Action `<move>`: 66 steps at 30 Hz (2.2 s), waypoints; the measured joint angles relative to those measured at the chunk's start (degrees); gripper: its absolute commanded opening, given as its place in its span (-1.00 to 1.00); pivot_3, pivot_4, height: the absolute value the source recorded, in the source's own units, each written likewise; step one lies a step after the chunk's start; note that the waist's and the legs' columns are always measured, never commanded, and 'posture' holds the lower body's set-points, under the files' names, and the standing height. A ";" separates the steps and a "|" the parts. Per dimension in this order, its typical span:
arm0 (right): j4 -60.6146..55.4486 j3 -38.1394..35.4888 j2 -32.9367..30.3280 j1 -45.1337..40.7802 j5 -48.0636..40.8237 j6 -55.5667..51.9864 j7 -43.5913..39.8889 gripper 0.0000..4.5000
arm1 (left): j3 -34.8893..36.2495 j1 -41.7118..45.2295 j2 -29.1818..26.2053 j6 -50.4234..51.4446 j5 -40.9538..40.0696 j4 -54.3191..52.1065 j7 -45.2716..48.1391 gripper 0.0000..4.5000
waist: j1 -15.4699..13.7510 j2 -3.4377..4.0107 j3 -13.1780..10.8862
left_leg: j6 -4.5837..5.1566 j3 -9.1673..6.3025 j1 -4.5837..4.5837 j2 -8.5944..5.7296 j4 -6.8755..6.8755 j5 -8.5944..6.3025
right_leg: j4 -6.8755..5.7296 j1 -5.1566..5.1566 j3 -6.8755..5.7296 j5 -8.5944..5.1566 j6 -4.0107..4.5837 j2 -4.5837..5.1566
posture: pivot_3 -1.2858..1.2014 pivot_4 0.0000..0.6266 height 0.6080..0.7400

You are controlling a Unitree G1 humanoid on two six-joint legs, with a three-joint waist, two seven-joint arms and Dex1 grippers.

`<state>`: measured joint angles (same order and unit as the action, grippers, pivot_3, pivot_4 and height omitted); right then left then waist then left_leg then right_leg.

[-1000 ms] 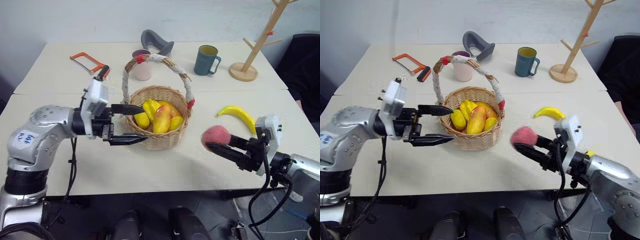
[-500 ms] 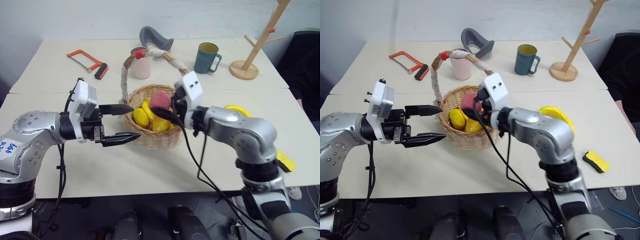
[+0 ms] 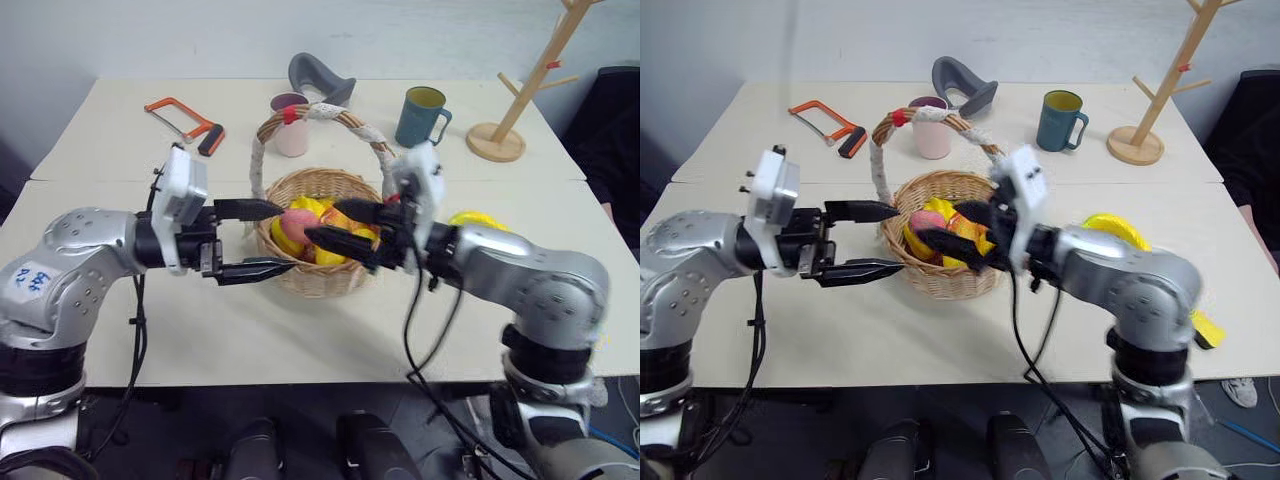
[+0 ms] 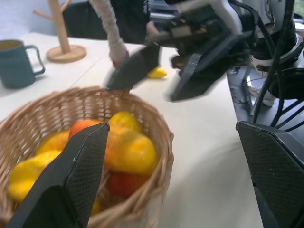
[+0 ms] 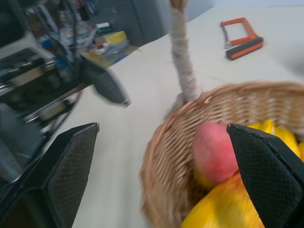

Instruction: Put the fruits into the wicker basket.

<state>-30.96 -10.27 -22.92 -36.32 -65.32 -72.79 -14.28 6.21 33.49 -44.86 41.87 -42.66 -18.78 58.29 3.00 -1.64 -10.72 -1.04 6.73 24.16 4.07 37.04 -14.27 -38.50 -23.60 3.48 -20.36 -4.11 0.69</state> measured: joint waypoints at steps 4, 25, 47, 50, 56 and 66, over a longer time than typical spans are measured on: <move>-6.27 -8.42 -11.68 10.73 -8.70 -1.96 1.56 0.98 | -3.23 4.05 1.99 -1.05 0.60 2.52 1.90 1.00 | -0.16 0.00 0.00 | 0.03 0.03 0.02 -0.02 -0.01 -0.02 | 0.19 0.02 0.07 0.00 -0.01 -0.01 | 0.03 -0.52 1.00; 39.16 0.12 -27.06 13.98 37.18 30.03 -12.89 0.98 | -7.22 8.77 7.31 -3.20 2.18 3.33 5.17 1.00 | 0.20 0.05 -0.01 | -0.06 0.12 -0.14 -0.02 0.06 0.17 | 0.14 0.11 0.27 0.06 -0.15 -0.20 | 0.03 -0.52 1.00; 28.21 -10.92 -29.18 27.74 33.14 22.78 -26.56 -0.82 | -2.79 3.17 3.33 -1.13 1.40 2.39 1.16 1.00 | -1.13 0.14 -0.02 | -0.07 0.09 -0.19 -0.02 0.13 0.19 | -0.04 0.15 0.25 0.06 -0.15 -0.16 | 0.03 -0.52 1.00; 12.37 -19.77 -31.35 31.11 19.42 10.45 -28.84 -0.82 | -0.69 1.17 0.32 -0.36 1.28 2.69 1.28 1.00 | -0.41 0.14 -0.02 | -0.12 0.11 -0.46 0.07 0.03 0.21 | -0.08 0.35 0.26 0.06 -0.15 -0.22 | 0.03 -0.52 1.00; -0.68 -18.11 -24.57 17.46 -1.63 -1.33 -13.57 -0.82 | 2.03 -0.46 -3.21 -0.47 1.50 4.26 2.29 1.00 | 0.46 -0.05 -0.04 | 0.15 -0.04 -1.11 0.10 -0.18 -0.14 | 0.34 1.16 0.09 0.03 -0.03 -0.17 | 0.03 -0.52 1.00; 8.94 11.64 -1.54 -6.87 10.49 1.88 4.85 -0.82 | 3.00 -1.50 -3.13 -1.84 2.48 5.23 0.63 1.00 | 0.37 -0.03 -0.05 | -0.04 0.13 -0.55 0.07 -0.09 -0.04 | 0.31 0.53 0.13 -0.01 0.03 -0.06 | 0.03 -0.52 1.00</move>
<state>-22.02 1.37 -24.46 -43.18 -54.83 -70.91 -9.43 9.20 31.99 -48.00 40.03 -40.19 -13.55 58.92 3.37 -1.67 -10.77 -1.08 6.86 23.61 4.14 36.94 -14.31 -38.19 -23.07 3.61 -20.37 -4.08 0.62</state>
